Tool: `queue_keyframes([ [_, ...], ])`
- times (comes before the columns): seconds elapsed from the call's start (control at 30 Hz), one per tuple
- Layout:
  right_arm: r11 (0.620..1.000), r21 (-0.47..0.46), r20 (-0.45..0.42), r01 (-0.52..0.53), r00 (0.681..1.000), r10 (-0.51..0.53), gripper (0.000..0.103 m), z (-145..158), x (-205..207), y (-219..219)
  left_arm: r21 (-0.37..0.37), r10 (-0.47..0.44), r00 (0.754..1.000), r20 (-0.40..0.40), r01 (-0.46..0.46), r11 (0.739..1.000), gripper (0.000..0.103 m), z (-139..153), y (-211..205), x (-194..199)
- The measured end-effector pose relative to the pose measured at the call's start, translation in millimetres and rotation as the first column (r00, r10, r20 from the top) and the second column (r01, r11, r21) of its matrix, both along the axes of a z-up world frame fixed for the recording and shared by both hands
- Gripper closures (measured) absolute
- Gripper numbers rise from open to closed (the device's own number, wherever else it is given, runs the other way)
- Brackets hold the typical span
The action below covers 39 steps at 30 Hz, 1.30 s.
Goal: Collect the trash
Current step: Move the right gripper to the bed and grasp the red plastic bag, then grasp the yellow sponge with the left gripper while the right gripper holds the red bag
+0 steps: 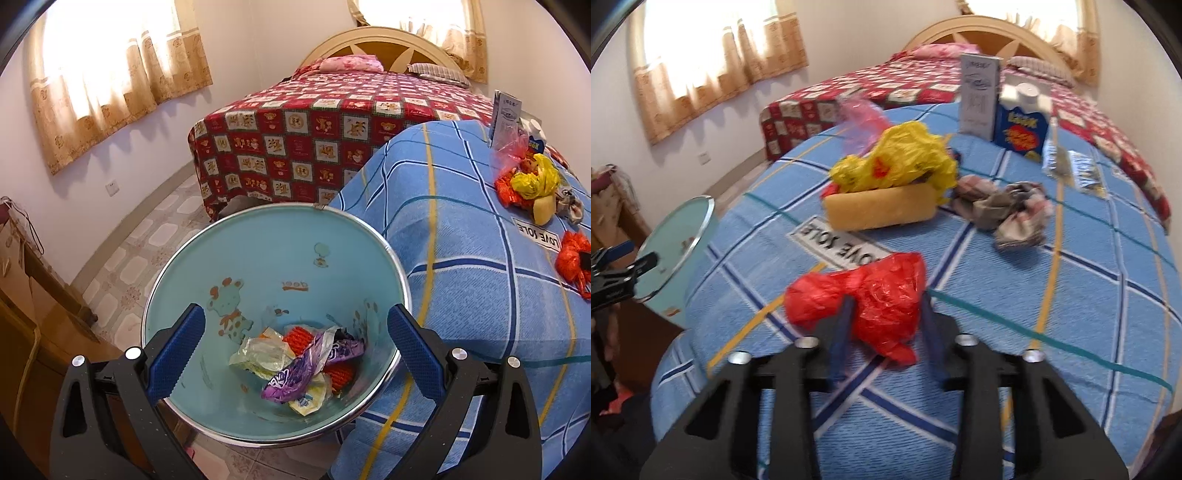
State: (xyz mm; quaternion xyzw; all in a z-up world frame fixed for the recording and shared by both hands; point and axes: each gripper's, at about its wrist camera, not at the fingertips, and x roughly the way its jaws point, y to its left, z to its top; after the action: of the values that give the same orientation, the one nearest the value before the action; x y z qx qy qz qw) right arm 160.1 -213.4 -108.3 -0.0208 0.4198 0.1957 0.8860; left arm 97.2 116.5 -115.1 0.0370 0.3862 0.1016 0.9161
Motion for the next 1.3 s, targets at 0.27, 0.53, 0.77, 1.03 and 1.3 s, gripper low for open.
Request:
queue_keyframes([
  [0.27, 0.996, 0.083, 0.048, 0.022, 0.998, -0.026, 0.086, 10.4, -12.5, -9.3, 0.031, -0.078, 0.994, 0.072, 0.076, 0.997, 0.006, 23.5, -39.1, 12.1],
  [0.53, 0.972, 0.160, 0.152, 0.172, 0.969, -0.196, 0.086, 32.6, -22.0, -60.4, 0.016, -0.163, 0.982, 0.098, 0.162, 0.987, 0.006, 34.5, -99.4, 45.1],
  [0.77, 0.934, 0.197, 0.155, 0.300, 0.931, -0.331, 0.086, 34.7, -21.4, -117.9, -0.001, -0.259, 0.961, 0.094, 0.260, 0.966, 0.007, 32.6, -159.5, 68.2],
  [1.03, 0.887, 0.191, 0.140, 0.420, 0.883, -0.449, 0.085, 23.6, -28.2, -170.0, 0.000, -0.340, 0.940, 0.036, 0.340, 0.940, 0.013, 14.8, -213.6, 94.5],
  [1.3, 0.890, 0.202, 0.113, 0.409, 0.893, -0.436, 0.085, 8.3, -28.2, -177.9, -0.106, -0.403, 0.913, -0.061, 0.396, 0.912, 0.064, -8.0, -236.7, 115.2],
])
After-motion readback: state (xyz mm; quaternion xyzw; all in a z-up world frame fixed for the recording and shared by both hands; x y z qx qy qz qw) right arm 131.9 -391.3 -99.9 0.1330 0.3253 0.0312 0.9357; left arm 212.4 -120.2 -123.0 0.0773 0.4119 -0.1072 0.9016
